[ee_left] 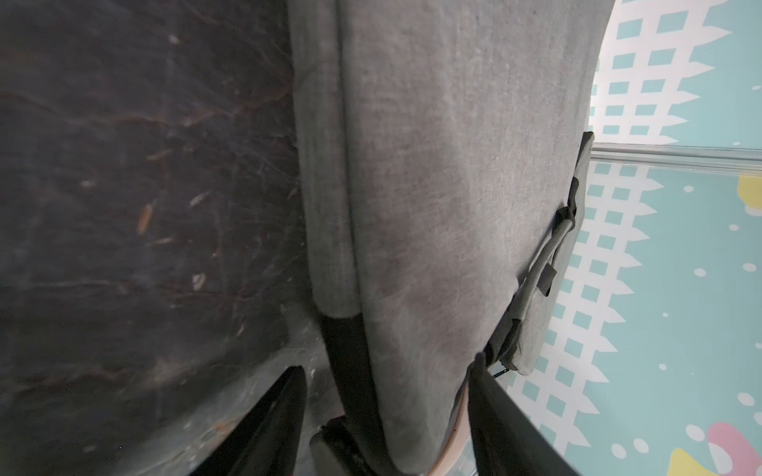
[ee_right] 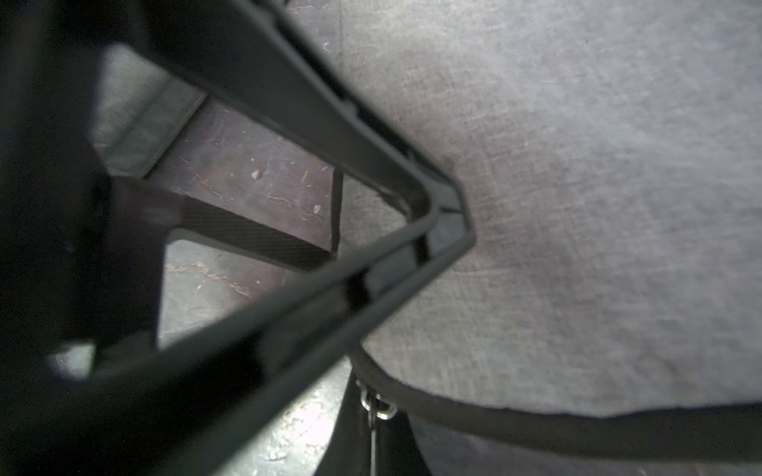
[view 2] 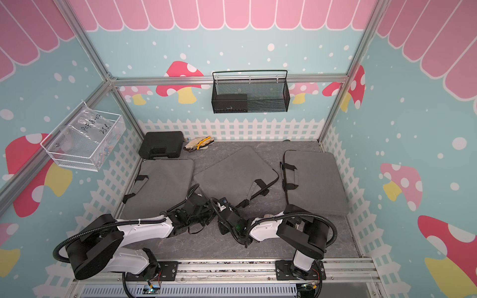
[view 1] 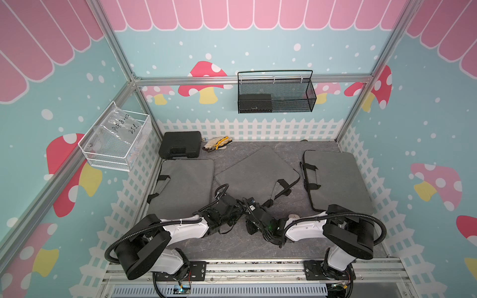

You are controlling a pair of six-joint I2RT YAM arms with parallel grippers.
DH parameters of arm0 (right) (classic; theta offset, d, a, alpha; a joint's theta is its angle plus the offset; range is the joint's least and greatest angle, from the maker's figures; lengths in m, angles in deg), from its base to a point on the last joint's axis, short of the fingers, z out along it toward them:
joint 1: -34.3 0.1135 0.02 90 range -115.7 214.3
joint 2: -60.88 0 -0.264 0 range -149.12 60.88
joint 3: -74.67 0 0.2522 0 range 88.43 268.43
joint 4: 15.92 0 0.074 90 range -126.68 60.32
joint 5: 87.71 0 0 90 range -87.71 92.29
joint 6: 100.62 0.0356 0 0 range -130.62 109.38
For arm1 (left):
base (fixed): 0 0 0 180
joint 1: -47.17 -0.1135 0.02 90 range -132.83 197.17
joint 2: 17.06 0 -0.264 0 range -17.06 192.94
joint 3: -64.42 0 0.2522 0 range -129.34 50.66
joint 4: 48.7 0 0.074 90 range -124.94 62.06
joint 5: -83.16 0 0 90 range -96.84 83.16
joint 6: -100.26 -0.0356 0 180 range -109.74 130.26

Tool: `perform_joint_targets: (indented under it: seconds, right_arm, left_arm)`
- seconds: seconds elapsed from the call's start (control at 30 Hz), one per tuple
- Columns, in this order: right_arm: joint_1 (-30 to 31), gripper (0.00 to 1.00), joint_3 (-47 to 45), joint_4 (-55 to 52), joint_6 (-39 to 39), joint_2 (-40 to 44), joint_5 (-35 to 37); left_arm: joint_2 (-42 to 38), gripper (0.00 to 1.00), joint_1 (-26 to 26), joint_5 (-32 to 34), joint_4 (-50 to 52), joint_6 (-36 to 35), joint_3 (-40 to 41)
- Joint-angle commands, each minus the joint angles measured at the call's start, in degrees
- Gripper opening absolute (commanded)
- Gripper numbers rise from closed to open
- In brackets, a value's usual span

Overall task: Put the mouse into the laptop bag
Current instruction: Zip the zipper on the zippered laptop bag.

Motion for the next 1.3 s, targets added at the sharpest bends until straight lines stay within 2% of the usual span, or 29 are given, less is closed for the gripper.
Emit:
perform_joint_targets:
  seconds: [0.0,0.07,0.2,0.27,0.3,0.33,0.37,0.5,0.6,1.03,1.27]
  right_arm:
    - [0.92,0.0,1.63,1.13,0.19,-1.64,-0.66]
    - [1.33,0.0,1.93,0.81,0.27,-1.54,-0.82]
    - [2.54,0.0,1.38,0.75,0.88,-0.88,0.11]
    - [2.61,0.0,0.88,0.8,1.46,-0.96,0.38]
    - [2.55,0.0,0.63,0.85,1.66,-1.12,0.65]
    - [2.56,0.0,0.31,0.89,1.77,-1.31,1.05]
    - [2.55,0.0,0.1,1.01,1.86,-1.39,1.55]
    - [1.9,0.0,-1.4,0.84,2.17,-0.91,1.41]
    - [0.23,0.0,-3.91,0.87,3.14,0.45,1.42]
    - [-12.91,0.0,-15.51,1.78,4.41,9.94,0.21]
    - [-18.05,0.0,-17.13,1.62,3.63,11.14,-0.98]
  left_arm:
    - [1.75,0.66,0.29,1.92,-2.73,2.34,0.29]
    - [3.43,0.64,0.29,1.64,-4.19,2.58,-0.06]
    - [8.52,0.43,0.25,0.18,-10.93,3.42,-0.14]
    - [10.83,0.27,-0.1,-0.57,-12.87,4.0,-0.24]
    - [11.95,0.13,-0.44,-1.12,-13.85,4.39,-0.15]
    - [12.87,0.04,-0.87,-1.84,-15.02,4.57,0.0]
    - [13.52,0.01,-1.29,-2.24,-16.1,4.59,0.19]
    - [14.51,0.0,-3.12,-4.1,-19.63,5.02,1.44]
    - [12.38,0.0,-3.57,-3.33,-18.97,4.65,2.64]
    - [-5.29,0.0,-4.56,2.4,3.14,-1.8,1.48]
    - [-13.54,0.0,-6.48,5.74,15.53,-6.74,-0.65]
